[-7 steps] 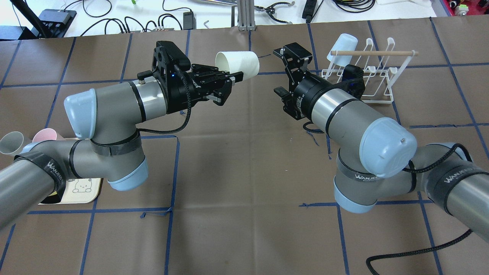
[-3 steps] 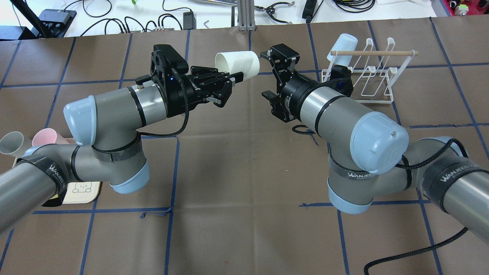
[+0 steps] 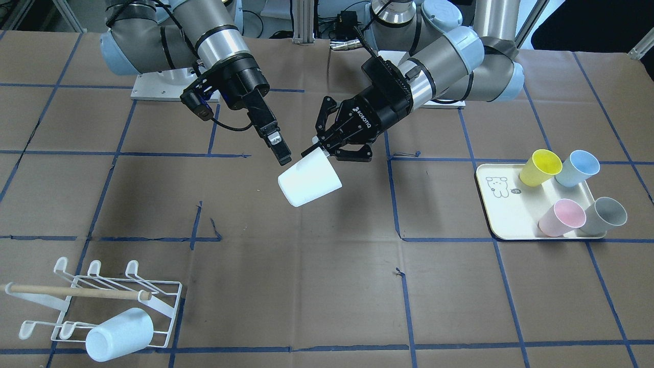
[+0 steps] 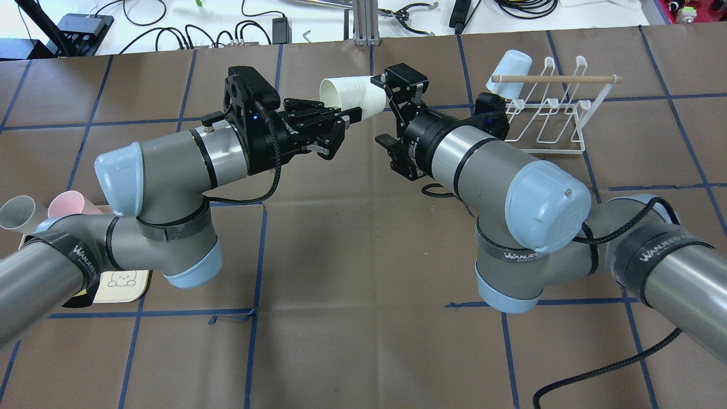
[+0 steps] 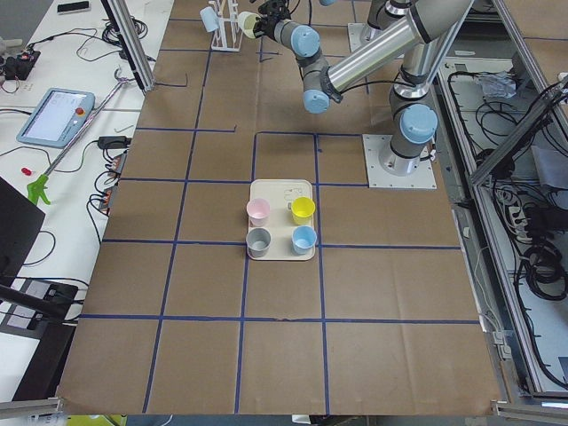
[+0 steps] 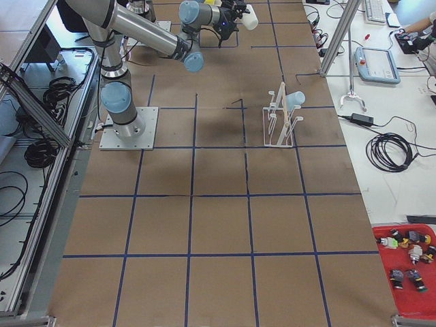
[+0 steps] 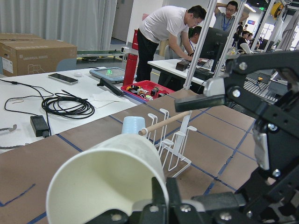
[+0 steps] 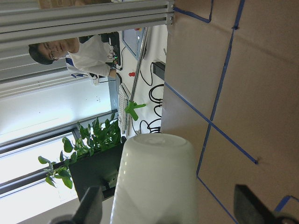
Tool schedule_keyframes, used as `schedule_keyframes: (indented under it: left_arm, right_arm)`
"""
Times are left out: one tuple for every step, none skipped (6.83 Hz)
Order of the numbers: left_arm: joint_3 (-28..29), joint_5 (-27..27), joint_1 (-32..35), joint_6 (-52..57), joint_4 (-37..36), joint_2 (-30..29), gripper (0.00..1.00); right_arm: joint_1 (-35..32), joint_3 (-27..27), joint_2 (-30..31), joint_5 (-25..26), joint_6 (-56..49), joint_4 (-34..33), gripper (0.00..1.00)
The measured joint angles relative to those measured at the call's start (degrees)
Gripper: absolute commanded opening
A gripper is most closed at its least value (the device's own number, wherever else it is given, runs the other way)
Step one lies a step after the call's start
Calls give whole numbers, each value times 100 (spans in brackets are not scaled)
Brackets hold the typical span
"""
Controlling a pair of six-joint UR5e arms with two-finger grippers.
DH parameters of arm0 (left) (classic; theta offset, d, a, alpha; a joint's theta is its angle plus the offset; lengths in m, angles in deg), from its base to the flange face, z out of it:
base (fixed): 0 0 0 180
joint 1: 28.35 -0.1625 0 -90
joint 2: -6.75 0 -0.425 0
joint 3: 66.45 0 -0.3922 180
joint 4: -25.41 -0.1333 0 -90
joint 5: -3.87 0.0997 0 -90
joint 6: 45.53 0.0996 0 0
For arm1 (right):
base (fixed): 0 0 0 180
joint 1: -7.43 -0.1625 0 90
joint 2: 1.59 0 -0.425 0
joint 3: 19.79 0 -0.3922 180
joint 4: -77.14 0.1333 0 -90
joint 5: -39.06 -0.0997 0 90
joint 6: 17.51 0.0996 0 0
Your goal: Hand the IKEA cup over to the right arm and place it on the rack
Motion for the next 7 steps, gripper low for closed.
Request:
schedule_keyframes:
  left_arm:
    - [0, 0, 0, -4, 0, 0, 0]
    - [0, 0, 0, -6, 0, 0, 0]
    - [0, 0, 0, -6, 0, 0, 0]
    - [0, 0, -1, -6, 0, 1, 0]
    - [0, 0, -3, -7, 0, 6, 0]
    - [0, 0, -4, -9, 0, 8, 0]
    - [0, 0, -6, -13, 0, 11, 0]
  right_arm:
    - [-38, 96, -139, -1, 21, 16, 100]
    - [-66, 256, -284, -1, 30, 66, 100]
    - [-91, 411, -400, -1, 35, 121, 100]
    - [-105, 527, -484, 1, 40, 146, 100]
    - [-109, 627, -553, 3, 42, 155, 100]
    - [-112, 725, -633, -4, 43, 157, 100]
    - [-112, 791, -697, -15, 41, 156, 100]
